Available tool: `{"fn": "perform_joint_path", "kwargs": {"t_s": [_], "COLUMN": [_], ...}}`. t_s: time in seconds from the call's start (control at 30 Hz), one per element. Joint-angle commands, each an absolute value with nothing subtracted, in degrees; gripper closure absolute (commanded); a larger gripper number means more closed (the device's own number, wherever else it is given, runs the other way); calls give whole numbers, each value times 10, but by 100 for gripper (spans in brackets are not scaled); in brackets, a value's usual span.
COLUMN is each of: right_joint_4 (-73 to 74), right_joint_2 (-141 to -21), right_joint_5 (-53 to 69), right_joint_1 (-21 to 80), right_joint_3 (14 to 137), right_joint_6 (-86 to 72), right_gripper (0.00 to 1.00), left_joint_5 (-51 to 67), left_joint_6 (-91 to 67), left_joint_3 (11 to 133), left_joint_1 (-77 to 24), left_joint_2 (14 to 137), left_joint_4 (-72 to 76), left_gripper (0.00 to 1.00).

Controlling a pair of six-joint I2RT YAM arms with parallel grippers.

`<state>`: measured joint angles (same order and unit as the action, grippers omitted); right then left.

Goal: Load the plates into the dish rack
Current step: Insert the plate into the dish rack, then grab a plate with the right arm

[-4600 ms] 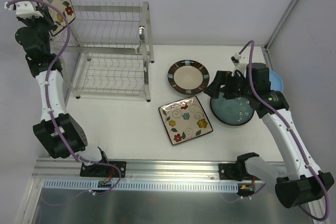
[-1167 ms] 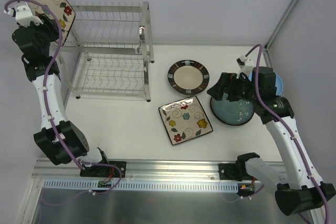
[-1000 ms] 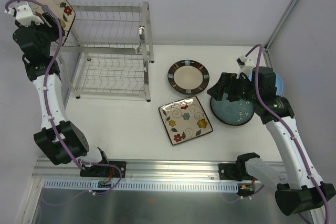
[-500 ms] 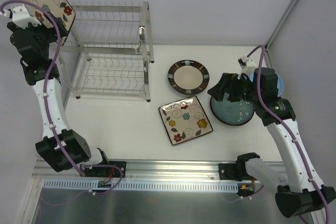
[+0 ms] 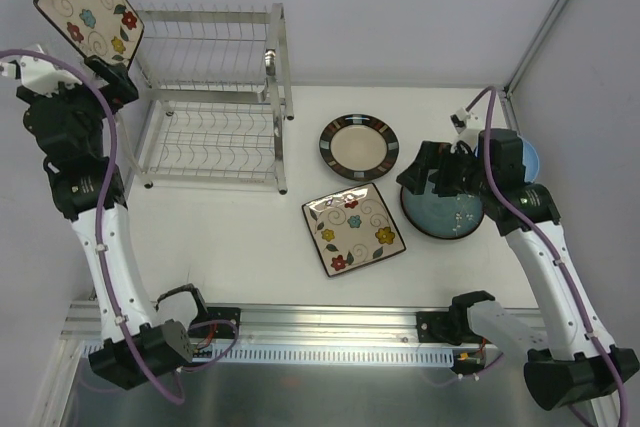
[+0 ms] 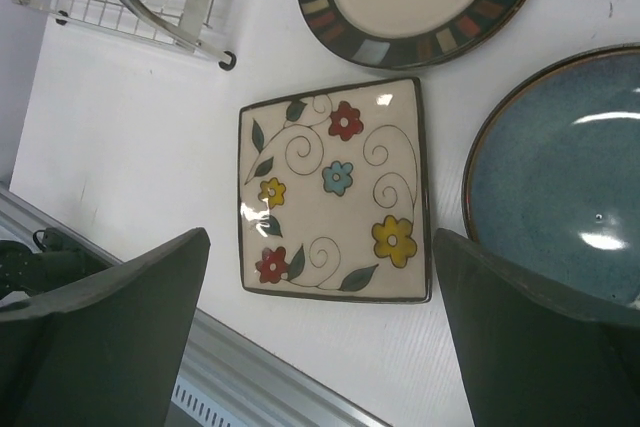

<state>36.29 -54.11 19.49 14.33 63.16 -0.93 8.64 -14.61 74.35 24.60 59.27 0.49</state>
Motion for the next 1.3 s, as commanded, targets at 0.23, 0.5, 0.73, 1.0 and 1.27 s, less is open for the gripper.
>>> {"fn": "perform_joint_path", "kwargs": {"t_s": [0.23,0.5,0.73,1.0,1.27], "right_joint_4": [371,281,198,128,77], "right_joint_2": [-651,-722,-753,-801,-838], "right_joint_5": [194,157,98,77,77], "right_joint_1": [164,219,223,246,289], "right_joint_3": [604,524,445,396,373], "right_joint_6": [-54,-112,-143,-173,-222], "right_gripper": [0,0,0,0,0], "left_joint_5": [31,79,119,143,160], "left_joint_6": [-133,-205,-220,-198,-181], "left_joint_3": [641,482,393,345,311], "left_joint_1": [120,55,25,2,-20], "left_joint_2": [425,303,246,227,232], "left_joint_4": [-162,-249,-259,-261,-256], "left_gripper": [1,1,1,1,1]}}
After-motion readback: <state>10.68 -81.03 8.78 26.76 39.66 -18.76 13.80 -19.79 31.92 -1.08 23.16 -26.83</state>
